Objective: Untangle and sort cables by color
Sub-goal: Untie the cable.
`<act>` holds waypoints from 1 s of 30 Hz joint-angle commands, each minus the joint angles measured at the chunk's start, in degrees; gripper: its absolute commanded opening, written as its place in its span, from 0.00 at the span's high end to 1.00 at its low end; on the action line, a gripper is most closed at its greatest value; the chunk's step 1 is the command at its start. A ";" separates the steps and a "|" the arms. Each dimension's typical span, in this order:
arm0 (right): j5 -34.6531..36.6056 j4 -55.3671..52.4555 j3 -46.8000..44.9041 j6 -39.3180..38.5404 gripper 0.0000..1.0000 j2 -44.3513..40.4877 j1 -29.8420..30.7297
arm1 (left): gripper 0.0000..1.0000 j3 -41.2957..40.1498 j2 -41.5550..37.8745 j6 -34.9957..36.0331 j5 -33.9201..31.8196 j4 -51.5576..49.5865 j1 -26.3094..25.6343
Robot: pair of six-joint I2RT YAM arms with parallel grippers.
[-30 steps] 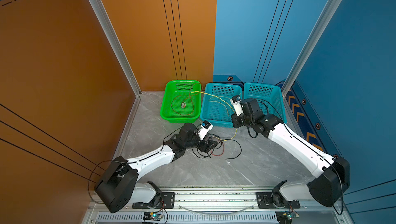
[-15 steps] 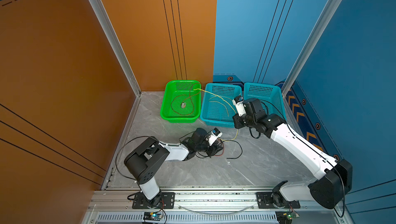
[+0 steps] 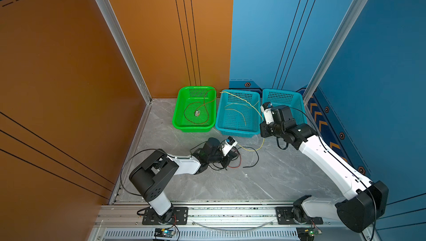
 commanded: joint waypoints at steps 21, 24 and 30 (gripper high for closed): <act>-9.16 6.48 10.93 6.49 1.00 3.88 -11.47 | 1.00 -12.17 -28.29 -2.37 -1.50 -9.57 4.55; -11.66 9.65 16.33 9.13 1.00 10.16 -11.13 | 1.00 -12.87 -29.03 -2.64 -2.21 -9.59 3.78; -17.39 14.45 28.95 15.10 1.00 27.32 -10.44 | 1.00 -13.37 -29.67 -3.02 -2.33 -9.54 3.29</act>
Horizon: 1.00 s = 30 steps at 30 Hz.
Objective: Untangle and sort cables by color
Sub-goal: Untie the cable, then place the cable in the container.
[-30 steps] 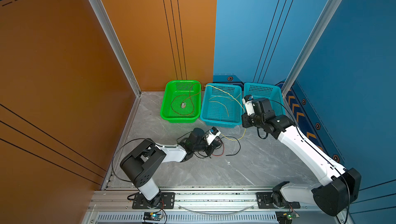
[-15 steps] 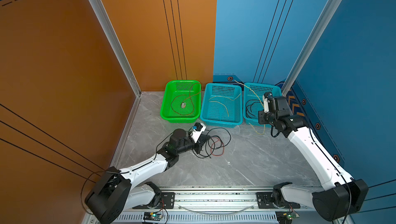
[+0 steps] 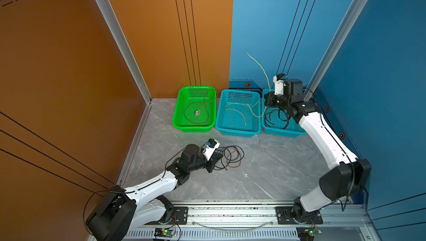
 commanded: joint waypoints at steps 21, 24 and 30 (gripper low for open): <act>-5.12 0.03 13.74 13.18 0.99 32.14 3.02 | 1.00 -0.05 -0.74 -0.19 -0.05 -0.90 -0.05; -0.61 -1.41 11.73 11.59 0.73 29.83 3.41 | 1.00 0.49 0.33 -0.25 0.13 -0.92 -0.05; 7.16 -3.76 10.37 7.61 0.55 24.57 5.03 | 1.00 1.24 1.14 -0.48 0.40 -0.86 -0.14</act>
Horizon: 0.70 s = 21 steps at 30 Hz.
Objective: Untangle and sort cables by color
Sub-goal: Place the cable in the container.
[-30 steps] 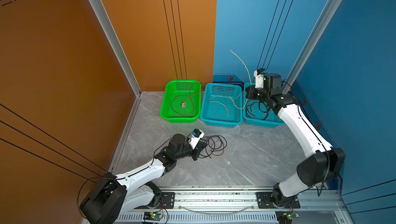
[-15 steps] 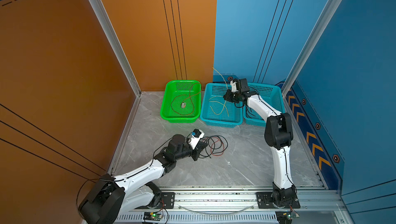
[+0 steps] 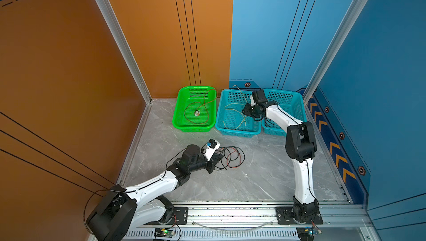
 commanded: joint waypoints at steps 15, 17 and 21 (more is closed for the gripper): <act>3.09 -5.03 -17.21 -18.22 0.50 -32.44 9.49 | 1.00 1.90 -3.02 0.27 -1.05 -3.88 -0.25; 1.11 -4.72 -23.69 -20.78 0.49 -38.46 11.18 | 1.00 1.85 -3.49 0.10 -1.08 -3.96 -0.32; 1.92 -7.88 -34.62 -26.23 0.47 -49.83 15.31 | 1.00 2.34 -3.71 0.35 -1.03 -4.36 -0.42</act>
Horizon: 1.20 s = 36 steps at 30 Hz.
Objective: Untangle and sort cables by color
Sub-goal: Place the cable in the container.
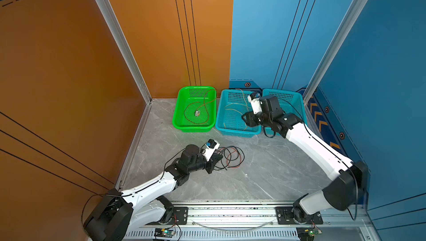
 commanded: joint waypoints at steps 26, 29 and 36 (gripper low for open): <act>0.48 0.16 -17.75 -6.08 0.69 -10.96 13.19 | 1.00 6.02 0.70 0.98 -1.06 -3.03 -2.29; 0.72 0.16 -17.01 -6.19 0.83 -10.63 13.22 | 1.00 6.00 0.47 1.26 -1.35 -3.55 -2.20; 4.14 -1.51 -15.00 -5.84 1.00 -11.60 12.68 | 0.85 5.40 0.47 1.45 -2.50 -3.80 -2.21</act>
